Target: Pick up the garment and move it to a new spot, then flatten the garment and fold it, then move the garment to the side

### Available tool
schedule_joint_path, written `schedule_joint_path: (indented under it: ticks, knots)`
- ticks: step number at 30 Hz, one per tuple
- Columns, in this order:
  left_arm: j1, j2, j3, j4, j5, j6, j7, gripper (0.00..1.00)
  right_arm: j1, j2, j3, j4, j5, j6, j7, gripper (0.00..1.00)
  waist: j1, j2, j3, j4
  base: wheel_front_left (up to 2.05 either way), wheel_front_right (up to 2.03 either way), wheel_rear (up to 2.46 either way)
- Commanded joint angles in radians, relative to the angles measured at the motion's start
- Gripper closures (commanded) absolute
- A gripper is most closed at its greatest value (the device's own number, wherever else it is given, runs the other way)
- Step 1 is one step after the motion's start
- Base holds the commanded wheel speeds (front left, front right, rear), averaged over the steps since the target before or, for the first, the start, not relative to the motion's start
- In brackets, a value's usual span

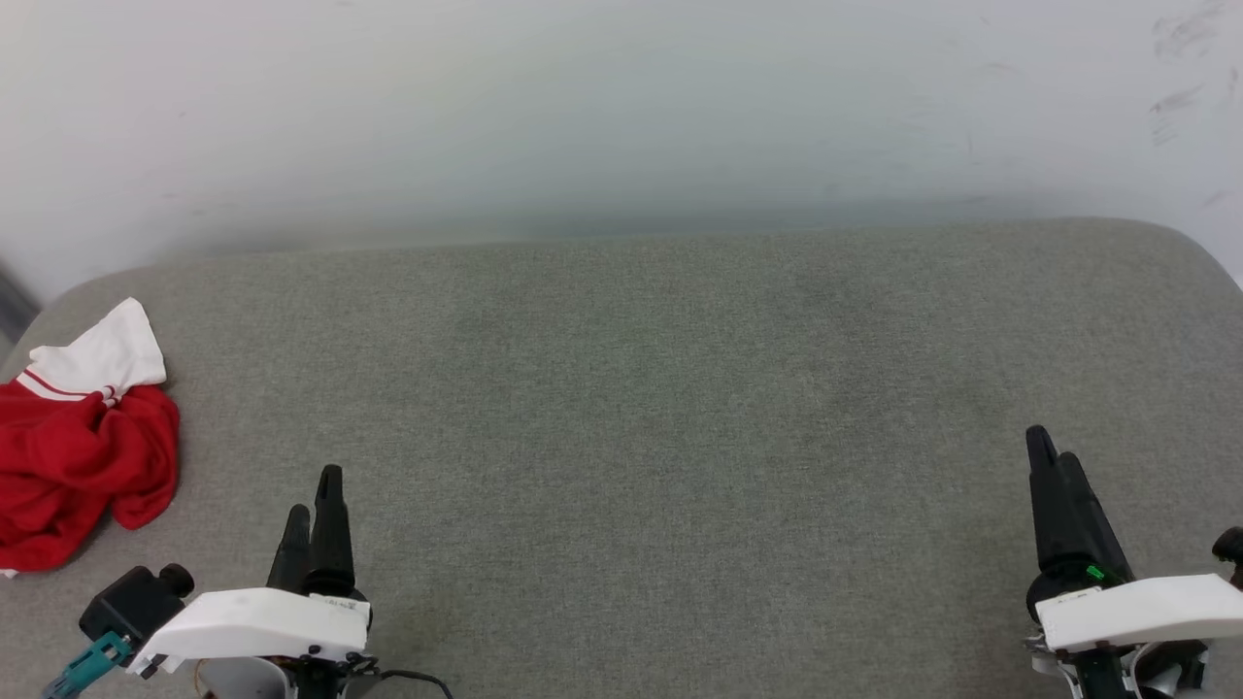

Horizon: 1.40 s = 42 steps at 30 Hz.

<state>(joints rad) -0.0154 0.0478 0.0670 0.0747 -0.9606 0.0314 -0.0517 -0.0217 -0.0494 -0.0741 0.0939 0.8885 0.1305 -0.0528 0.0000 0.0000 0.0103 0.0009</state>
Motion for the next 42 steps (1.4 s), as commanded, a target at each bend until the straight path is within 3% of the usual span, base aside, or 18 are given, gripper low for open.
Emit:
schedule_joint_path:
  ticks: [1, 20, 42]
  knots:
    - [0.0, 0.003, -0.005, -0.02, 0.032, 0.007, -0.01, 0.0, -0.006, -0.002, 0.005, -0.022, -0.034, 0.0, -0.008, 0.0, 0.0, 0.0, 0.0, 0.0, 0.0, 0.0, 0.0]
    - [0.046, 0.003, -0.053, -0.046, 0.321, 0.044, -0.07, 0.0, 0.03, -0.002, 0.026, -0.047, -0.296, 0.0, -0.068, 0.0, 0.0, 0.0, -0.002, 0.003, 0.0, 0.0, 0.0]
    - [0.085, 0.003, -0.089, -0.064, 0.549, 0.065, -0.128, 0.0, 0.069, -0.002, 0.053, -0.063, -0.537, 0.0, -0.126, 0.0, 0.0, 0.0, -0.002, 0.008, 0.0, 0.0, 0.0]
